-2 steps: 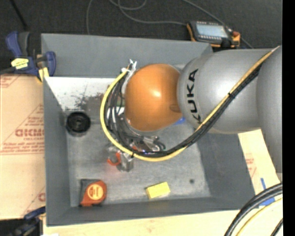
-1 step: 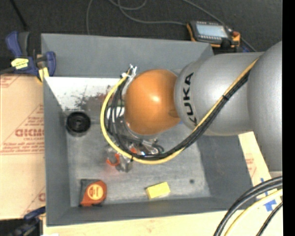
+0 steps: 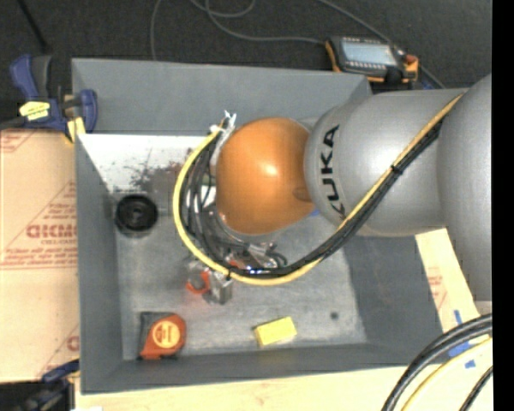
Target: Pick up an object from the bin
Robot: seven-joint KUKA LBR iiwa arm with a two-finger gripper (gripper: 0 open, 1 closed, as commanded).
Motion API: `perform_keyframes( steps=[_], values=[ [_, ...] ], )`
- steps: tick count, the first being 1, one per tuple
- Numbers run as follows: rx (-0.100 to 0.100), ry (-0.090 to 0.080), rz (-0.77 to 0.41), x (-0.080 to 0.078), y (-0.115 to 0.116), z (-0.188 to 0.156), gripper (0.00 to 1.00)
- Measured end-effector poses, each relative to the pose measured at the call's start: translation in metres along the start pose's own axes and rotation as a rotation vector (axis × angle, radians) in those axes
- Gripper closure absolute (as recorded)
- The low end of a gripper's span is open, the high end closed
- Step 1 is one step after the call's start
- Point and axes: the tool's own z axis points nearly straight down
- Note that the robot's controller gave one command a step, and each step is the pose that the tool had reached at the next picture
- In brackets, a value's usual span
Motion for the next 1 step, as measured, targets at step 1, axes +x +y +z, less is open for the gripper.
perform_keyframes(
  steps=[1],
  values=[
    [0.005,-0.012,-0.009,-0.0015,-0.0053,-0.0730,1.00]
  ],
)
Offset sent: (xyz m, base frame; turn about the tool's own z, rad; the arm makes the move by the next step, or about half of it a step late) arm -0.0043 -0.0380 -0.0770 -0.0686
